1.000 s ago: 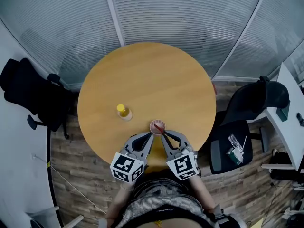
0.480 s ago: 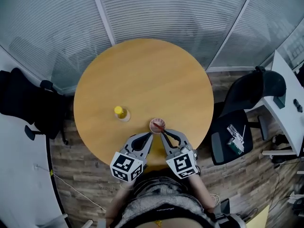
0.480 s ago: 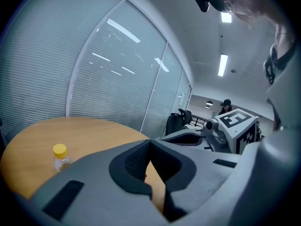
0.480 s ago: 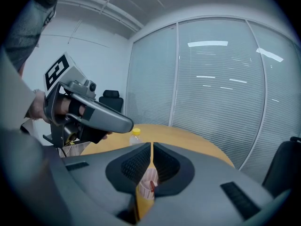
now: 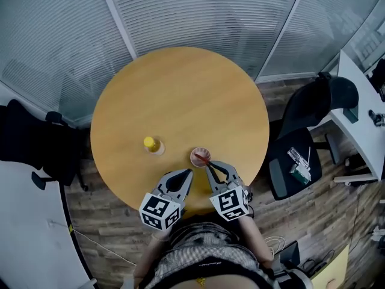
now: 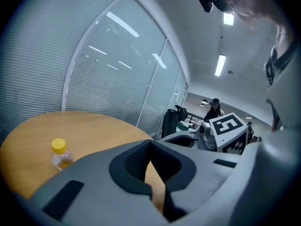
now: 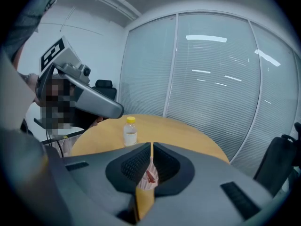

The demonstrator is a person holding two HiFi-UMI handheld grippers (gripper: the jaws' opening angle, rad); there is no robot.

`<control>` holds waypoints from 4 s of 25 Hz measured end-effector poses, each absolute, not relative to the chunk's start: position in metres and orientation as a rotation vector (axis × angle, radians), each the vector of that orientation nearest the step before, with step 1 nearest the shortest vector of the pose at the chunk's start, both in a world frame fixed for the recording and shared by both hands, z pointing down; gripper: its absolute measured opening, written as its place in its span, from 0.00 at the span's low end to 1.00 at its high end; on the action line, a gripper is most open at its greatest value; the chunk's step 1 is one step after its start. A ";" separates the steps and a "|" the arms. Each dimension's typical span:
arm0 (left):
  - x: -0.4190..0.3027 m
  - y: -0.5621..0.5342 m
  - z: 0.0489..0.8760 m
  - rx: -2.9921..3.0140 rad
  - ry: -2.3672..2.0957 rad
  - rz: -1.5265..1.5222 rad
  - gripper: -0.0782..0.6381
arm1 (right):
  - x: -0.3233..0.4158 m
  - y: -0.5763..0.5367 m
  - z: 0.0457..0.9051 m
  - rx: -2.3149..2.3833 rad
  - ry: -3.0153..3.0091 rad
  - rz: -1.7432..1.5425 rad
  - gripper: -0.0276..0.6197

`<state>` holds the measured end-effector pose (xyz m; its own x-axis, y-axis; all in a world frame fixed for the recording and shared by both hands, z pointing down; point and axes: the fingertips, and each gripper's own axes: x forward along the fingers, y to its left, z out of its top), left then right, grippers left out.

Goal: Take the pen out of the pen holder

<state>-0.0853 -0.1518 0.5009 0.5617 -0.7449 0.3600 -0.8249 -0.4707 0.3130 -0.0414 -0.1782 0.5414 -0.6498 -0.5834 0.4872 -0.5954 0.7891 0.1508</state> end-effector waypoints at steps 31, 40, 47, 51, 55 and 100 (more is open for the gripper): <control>-0.101 -0.164 0.530 2.330 -1.125 0.292 0.12 | -0.026 -0.189 0.646 0.905 -2.303 0.435 0.21; -0.104 -0.168 0.533 2.321 -1.122 0.288 0.12 | -0.030 -0.196 0.664 0.889 -2.289 0.491 0.20; -0.110 -0.169 0.532 2.314 -1.140 0.280 0.12 | -0.033 -0.199 0.666 0.886 -2.279 0.484 0.17; -0.109 -0.168 0.531 2.314 -1.146 0.277 0.12 | -0.032 -0.198 0.665 0.876 -2.281 0.469 0.16; -0.108 -0.166 0.529 2.317 -1.148 0.274 0.12 | -0.033 -0.196 0.662 0.862 -2.285 0.467 0.16; -0.103 -0.151 0.498 2.355 -1.251 0.164 0.12 | -0.047 -0.178 0.476 0.883 -2.550 0.111 0.16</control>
